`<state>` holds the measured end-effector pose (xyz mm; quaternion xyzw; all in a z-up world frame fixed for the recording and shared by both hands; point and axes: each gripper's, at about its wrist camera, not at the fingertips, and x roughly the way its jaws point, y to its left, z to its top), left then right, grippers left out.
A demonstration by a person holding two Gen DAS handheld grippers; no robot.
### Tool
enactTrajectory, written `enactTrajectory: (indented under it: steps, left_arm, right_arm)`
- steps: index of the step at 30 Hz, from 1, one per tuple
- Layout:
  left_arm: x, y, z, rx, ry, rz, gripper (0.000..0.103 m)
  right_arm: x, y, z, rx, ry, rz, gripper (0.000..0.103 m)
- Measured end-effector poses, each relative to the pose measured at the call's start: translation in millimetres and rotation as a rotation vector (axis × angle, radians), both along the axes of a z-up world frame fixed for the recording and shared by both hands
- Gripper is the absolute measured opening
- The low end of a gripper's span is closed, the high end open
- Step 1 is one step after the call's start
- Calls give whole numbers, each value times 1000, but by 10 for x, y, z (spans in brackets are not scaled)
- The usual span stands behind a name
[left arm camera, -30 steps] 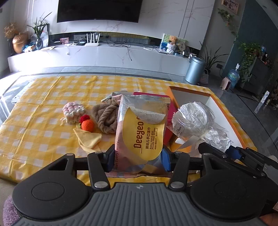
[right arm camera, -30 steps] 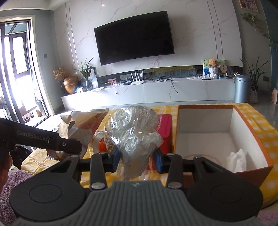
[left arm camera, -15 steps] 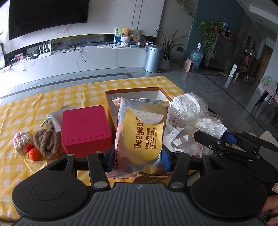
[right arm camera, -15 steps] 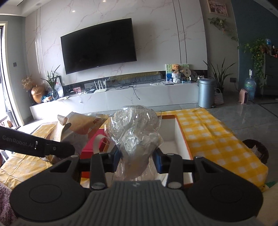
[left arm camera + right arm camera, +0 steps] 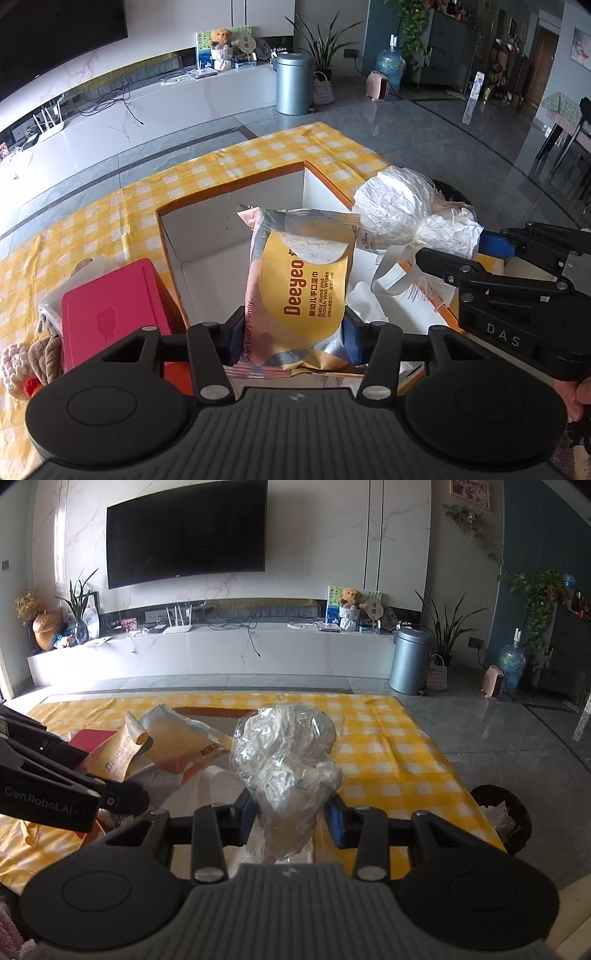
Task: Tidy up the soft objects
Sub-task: 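Carry the plastic bag and wipes pack over the cardboard box and lower them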
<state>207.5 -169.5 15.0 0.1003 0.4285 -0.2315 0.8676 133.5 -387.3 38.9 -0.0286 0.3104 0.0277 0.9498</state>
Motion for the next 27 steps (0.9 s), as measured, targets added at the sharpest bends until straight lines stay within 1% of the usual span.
enactTrajectory:
  steps: [3,6,8,11,14,16,18,23,25,27]
  left_arm:
    - [128,-87,-119,35,26,-25,58]
    - [252,-124,-258,56,65,-30,58]
    - [345,-188,-346,84,82,-25,58]
    - [413,-212,-446,134,108,-24,58]
    - [450,-207,-520,180,110,-24,58]
    - [440,-225,-566,212,105,-36,58]
    - [420,-253,-613,248,90,-52,58]
    - [341,-355,-787,355,77,-130,58]
    - [311,-383,-848,381,85,-154,58]
    - [306,-387,-886,386,99,-159,59]
  right_arm:
    - [163,-34,-119,-29,51,7,39]
    - [330,-88,-238,-43,106,15,39]
    - [402,-88,-289,-54,119,32,40]
    - [486,32,-300,-129,120,82,40]
    - [572,142,-335,-167,144,143,39]
    - [626,239,-435,-218,163,189,39]
    - [656,302,-523,-255,177,207,39]
    - [738,384,-689,-294,251,257,39]
    - [744,420,-740,-316,279,277,40]
    - [753,425,-768,-323,296,282,40]
